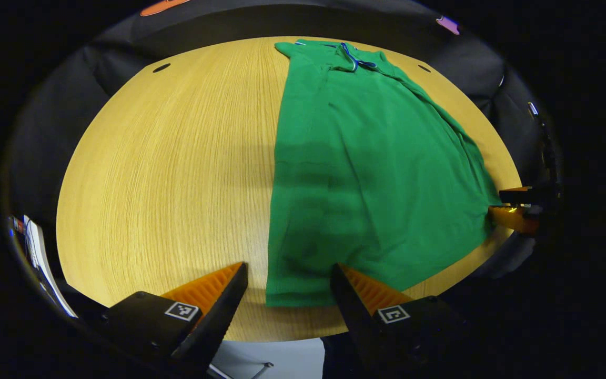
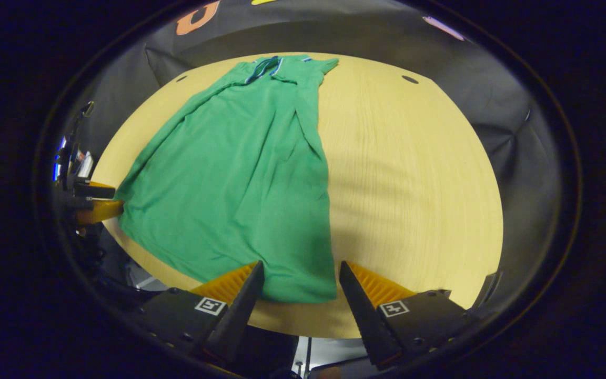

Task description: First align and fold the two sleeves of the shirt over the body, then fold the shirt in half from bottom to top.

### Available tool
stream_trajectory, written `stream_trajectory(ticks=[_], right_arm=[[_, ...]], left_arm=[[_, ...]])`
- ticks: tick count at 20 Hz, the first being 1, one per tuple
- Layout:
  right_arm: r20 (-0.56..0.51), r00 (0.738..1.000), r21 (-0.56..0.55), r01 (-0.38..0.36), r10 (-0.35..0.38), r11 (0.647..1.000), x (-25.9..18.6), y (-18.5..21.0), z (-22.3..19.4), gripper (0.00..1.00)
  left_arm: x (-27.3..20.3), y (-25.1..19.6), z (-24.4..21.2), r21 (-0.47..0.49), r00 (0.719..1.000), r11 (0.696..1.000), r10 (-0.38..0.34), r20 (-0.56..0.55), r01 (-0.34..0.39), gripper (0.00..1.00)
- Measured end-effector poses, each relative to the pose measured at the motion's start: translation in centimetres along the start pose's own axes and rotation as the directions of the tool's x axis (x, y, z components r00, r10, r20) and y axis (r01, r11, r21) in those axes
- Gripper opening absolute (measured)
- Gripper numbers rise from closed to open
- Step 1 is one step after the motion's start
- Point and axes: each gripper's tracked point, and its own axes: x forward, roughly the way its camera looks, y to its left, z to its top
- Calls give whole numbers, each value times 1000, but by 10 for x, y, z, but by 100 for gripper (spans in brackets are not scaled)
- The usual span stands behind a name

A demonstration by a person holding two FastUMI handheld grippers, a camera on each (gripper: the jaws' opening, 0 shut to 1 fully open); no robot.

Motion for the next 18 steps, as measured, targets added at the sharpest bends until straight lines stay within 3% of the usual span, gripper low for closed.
stream_trajectory(ticks=[1, 4, 5, 7, 8, 10, 15, 16, 18], right_arm=[[1, 1000, 1, -2, 2, 1000, 0, 2, 1, 88], [-28, 999, -12, -23, 23, 1000, -1, 11, -3, 48], [-23, 999, -10, -43, 42, 999, -2, 16, 0, 31], [-34, 998, -20, -47, 46, 999, -2, 20, 0, 6], [-48, 997, -30, -53, 52, 998, -2, 21, -2, 2], [-54, 996, -41, -71, 69, 997, -2, 23, -3, 0], [-4, 996, -10, -91, 91, 996, -27, 16, 17, 0], [10, 996, -7, -91, 91, 996, -33, 15, 22, 0], [43, 995, 0, -92, 91, 996, -46, 11, 36, 0]], left_arm=[[0, 0, 1, -9, 1000, 1000, 0, -7, 0, 100], [-6, -2, 6, -6, 999, 1000, -10, -48, 10, 97], [-9, -5, 8, 0, 997, 1000, -26, -77, 26, 88], [-16, -11, 14, -19, 989, 997, -78, -129, 76, 47], [-21, -16, 20, -59, 984, 993, -113, -140, 105, 23], [-29, -23, 31, -127, 974, 981, -165, -158, 145, 9], [-71, -30, 94, -147, 971, 969, -215, -101, 199, 6], [-74, -19, 50, -149, 970, 965, -231, -80, 218, 6], [-89, -31, 105, -143, 967, 959, -251, -30, 245, 6]])
